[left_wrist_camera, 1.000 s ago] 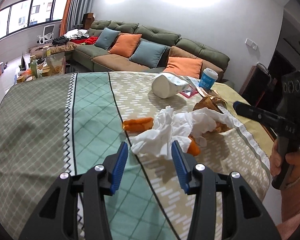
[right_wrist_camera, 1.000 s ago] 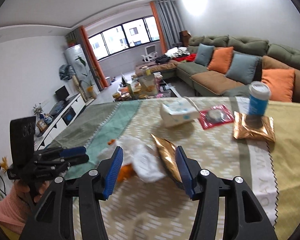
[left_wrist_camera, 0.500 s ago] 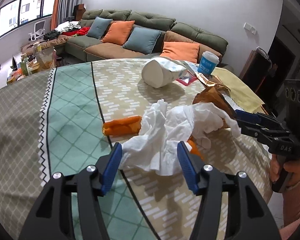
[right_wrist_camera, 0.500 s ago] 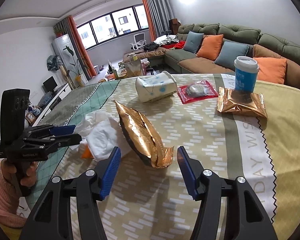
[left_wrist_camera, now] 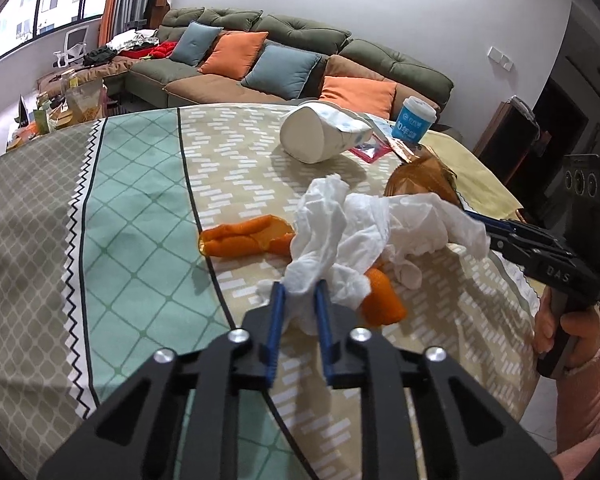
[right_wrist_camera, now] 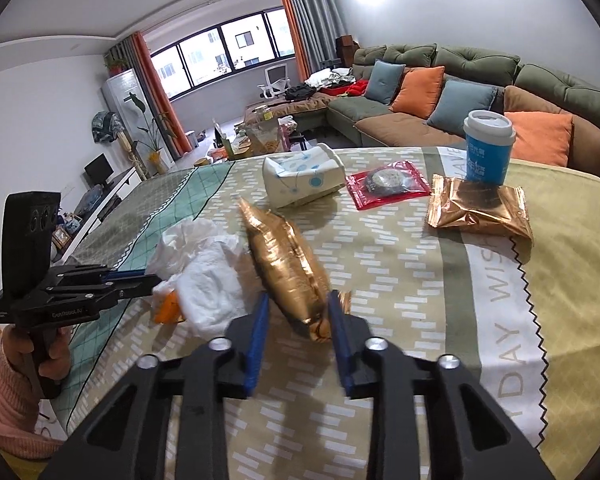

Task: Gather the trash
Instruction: 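Grasp the white tissue with the left tool while the right tool grasps the gold wrapper, then carry the tissue and gold wrapper over the teal bin with both tools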

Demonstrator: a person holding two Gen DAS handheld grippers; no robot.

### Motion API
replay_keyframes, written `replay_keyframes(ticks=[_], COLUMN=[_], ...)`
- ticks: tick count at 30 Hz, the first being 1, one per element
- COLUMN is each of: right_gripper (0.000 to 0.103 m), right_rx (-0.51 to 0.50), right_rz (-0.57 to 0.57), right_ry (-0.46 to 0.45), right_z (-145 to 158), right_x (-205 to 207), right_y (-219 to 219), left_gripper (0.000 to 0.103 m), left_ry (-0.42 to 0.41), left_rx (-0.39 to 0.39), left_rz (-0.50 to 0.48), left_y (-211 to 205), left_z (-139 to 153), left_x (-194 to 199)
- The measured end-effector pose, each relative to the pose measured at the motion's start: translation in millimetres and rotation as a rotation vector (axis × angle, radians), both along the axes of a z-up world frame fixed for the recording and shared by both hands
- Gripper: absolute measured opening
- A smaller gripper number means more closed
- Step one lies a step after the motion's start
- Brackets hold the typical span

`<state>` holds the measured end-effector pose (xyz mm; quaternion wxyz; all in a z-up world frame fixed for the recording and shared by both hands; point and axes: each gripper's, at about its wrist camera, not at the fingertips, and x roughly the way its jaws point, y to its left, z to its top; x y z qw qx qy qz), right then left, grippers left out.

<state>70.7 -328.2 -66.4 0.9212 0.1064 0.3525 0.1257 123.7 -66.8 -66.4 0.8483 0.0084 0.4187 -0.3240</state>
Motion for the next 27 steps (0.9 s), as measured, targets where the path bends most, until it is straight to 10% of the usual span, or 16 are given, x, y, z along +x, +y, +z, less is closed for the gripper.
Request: replay_keyframes(ticks=[6, 27], right_gripper=[0.004, 0.003], right_rx=[0.039, 0.091], right_rz=[-0.049, 0.050], right_ry=[-0.030, -0.184], right_z=[8.9, 56.0], right_x=[-3.3, -21.2], right_y=[-15.5, 13.0], left_gripper=[0.010, 0.010], left_ry=[-0.020, -0.095], left_rx=[-0.043, -0.145], left_rz=[0.024, 0.170], left_y=[8.6, 90.7], left_z=[6.9, 39.0], left_x=[-9.7, -60.5])
